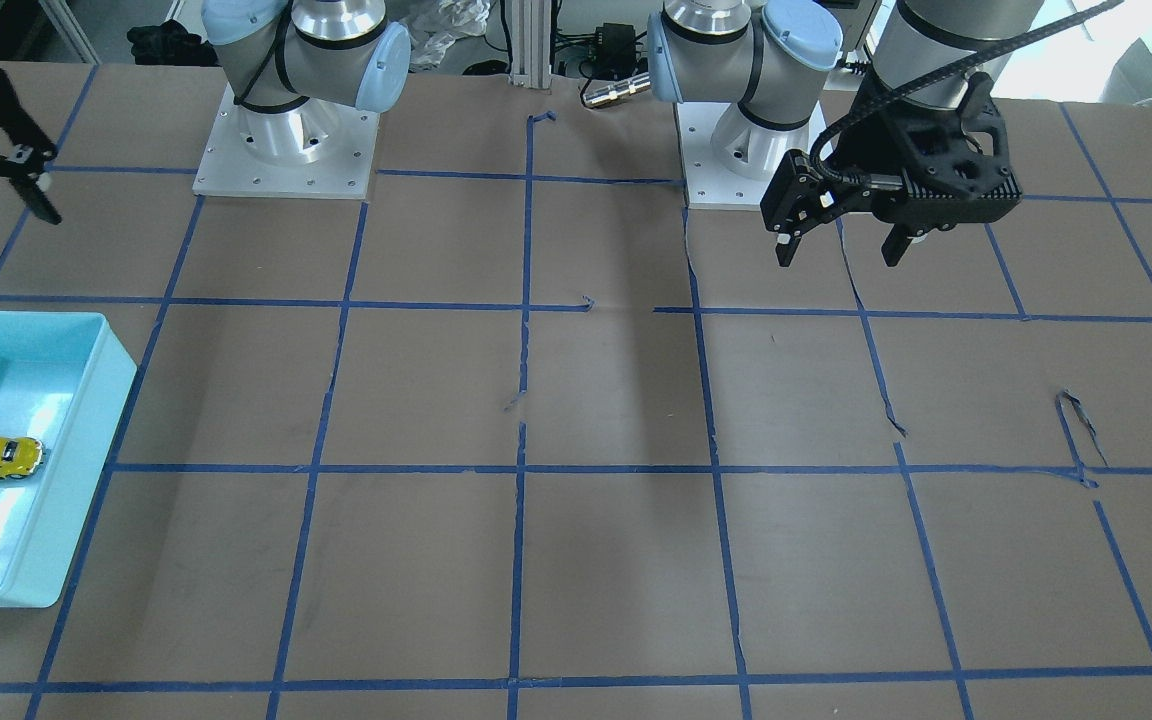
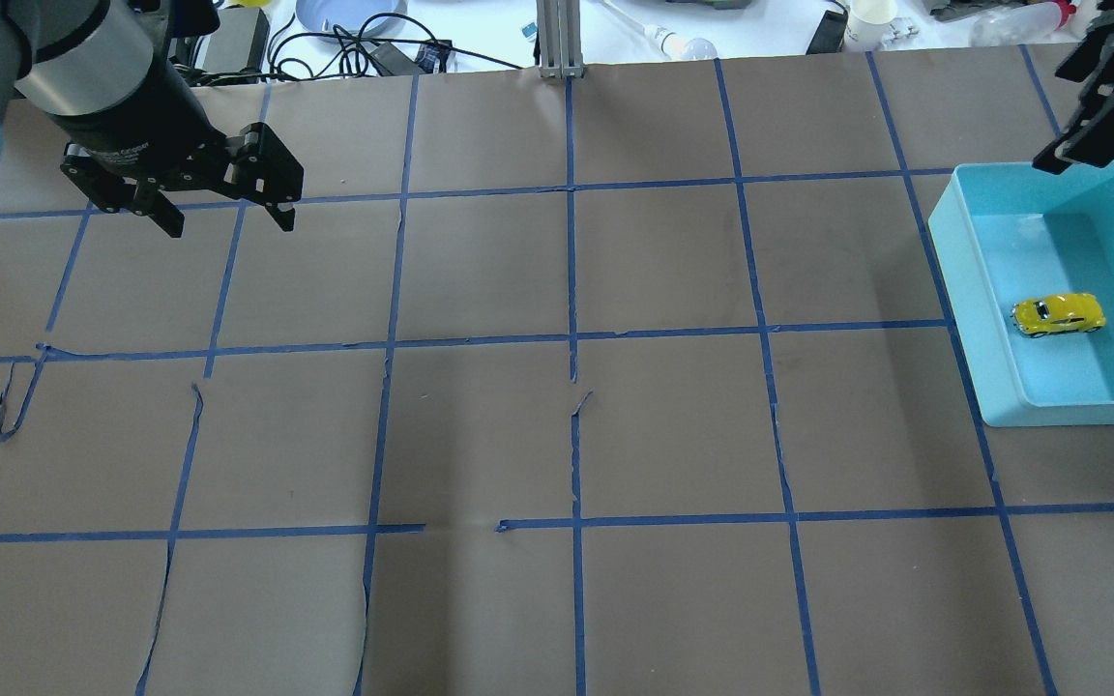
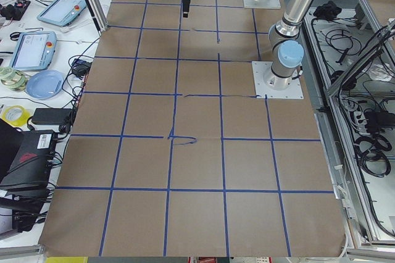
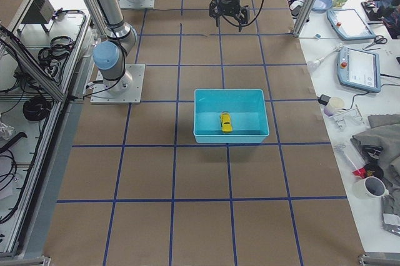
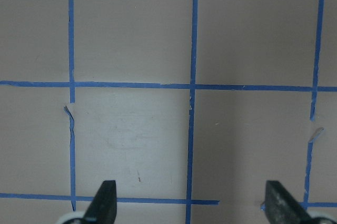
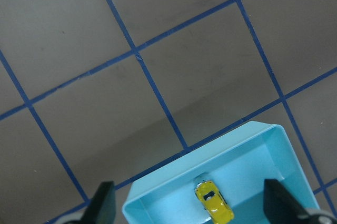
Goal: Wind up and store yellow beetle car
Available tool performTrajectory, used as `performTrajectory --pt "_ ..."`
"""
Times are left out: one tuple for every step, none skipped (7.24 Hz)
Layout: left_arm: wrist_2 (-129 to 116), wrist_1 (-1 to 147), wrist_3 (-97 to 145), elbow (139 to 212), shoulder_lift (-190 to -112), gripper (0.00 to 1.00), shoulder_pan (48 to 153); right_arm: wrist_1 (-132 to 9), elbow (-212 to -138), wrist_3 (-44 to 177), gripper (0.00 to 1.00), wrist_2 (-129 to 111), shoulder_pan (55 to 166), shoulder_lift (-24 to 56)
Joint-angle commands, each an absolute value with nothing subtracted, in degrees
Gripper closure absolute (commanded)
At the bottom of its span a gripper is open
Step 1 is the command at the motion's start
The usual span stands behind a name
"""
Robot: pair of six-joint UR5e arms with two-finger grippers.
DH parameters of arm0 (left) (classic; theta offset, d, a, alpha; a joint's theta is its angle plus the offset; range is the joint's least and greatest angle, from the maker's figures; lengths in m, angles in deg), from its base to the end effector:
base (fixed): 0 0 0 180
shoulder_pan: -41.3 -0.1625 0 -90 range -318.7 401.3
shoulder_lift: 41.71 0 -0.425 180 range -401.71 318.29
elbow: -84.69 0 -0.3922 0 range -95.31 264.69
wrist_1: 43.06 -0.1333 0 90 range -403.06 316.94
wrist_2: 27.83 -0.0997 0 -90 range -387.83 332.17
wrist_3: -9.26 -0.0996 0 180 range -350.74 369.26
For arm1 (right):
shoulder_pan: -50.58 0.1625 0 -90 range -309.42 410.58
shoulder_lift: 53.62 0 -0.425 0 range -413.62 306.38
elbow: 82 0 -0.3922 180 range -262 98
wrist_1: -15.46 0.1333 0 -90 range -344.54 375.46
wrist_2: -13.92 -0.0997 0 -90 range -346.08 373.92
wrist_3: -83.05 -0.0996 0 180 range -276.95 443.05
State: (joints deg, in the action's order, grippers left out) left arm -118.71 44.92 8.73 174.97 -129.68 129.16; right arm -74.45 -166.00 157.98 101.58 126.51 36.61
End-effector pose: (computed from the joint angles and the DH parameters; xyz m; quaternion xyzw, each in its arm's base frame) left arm -0.1136 -0.4876 0.5064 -0.0143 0.9993 -0.0327 0.0084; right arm 0.0122 -0.5164 0.5418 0.5066 -0.8603 0.0525 0.0230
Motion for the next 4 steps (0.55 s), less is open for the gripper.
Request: performTrajectory --pt "-118.7 44.9 8.7 175.0 -129.7 0.00 129.1 -73.7 -166.1 134.7 0.00 102.0 135.5 36.5" --pt "-118.7 44.9 8.7 175.0 -129.7 0.00 129.1 -74.0 -166.0 127.1 0.00 102.2 138.4 36.2" --pt "-118.7 44.9 8.7 175.0 -129.7 0.00 129.0 -73.6 -166.3 117.4 0.00 102.2 140.0 36.0" --pt "-118.7 44.9 8.7 175.0 -129.7 0.00 129.0 -73.4 -166.1 109.2 0.00 102.3 140.6 35.7"
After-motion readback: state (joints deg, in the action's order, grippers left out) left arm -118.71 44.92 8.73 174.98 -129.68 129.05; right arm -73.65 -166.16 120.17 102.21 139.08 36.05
